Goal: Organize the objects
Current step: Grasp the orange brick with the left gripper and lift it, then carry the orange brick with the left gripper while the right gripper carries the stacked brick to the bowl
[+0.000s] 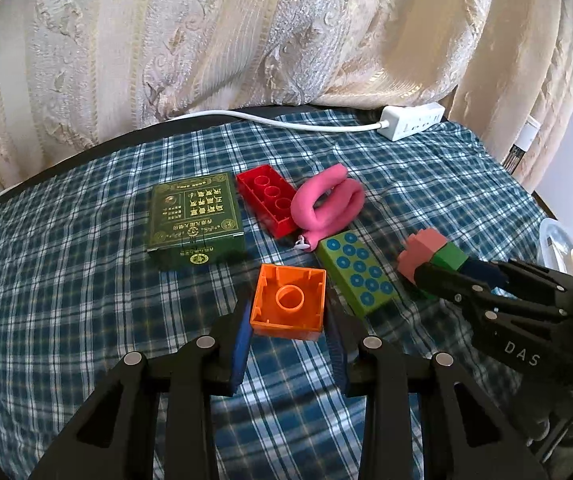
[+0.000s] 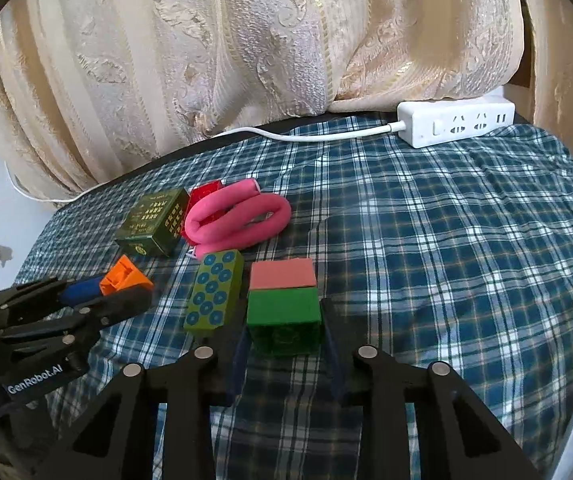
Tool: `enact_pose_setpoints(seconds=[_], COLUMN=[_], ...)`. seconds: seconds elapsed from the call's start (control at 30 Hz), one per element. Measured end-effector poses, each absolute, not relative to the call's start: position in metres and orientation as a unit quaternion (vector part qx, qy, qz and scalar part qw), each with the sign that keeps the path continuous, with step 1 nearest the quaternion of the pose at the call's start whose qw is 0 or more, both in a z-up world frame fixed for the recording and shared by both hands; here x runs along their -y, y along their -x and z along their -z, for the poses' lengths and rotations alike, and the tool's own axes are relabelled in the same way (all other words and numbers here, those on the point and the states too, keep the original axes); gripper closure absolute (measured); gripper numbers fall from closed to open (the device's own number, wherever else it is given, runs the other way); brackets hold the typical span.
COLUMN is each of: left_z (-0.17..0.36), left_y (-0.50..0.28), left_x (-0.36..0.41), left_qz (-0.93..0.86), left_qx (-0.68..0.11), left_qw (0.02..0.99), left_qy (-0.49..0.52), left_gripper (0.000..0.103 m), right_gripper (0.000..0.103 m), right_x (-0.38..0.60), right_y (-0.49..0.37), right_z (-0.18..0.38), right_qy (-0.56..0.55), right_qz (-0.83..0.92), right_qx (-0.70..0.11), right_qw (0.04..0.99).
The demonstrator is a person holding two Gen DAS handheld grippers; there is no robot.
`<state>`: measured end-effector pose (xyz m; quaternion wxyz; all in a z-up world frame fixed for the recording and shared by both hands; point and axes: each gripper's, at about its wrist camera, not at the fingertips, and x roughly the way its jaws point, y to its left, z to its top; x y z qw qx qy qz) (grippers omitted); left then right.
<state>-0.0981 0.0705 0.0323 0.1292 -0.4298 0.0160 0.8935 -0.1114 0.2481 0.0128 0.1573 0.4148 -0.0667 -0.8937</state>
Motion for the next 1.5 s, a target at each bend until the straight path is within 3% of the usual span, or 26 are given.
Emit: enact_pose_setpoints(seconds=[0.9,1.5], left_z=[-0.060,-0.071], left_y=[0.049,0.023], left_x=[-0.117,-0.168], left_qz=[-0.894,-0.887], left_qx=[-0.033,-0.061], left_qw=[0.190,0.233], left_qy=[0.404,0.393], left_gripper=[0.068,0.068], right_gripper=[0.069,0.069], right_x=[-0.298,-0.384], right_y=[0.013,-0.051], right_z=[-0.048,-0.067], right_qy=[-0.367,-0.316], right_qz=[0.915,0.935], right_qx=[0.117,0.160], right_qw=[0.118,0.029])
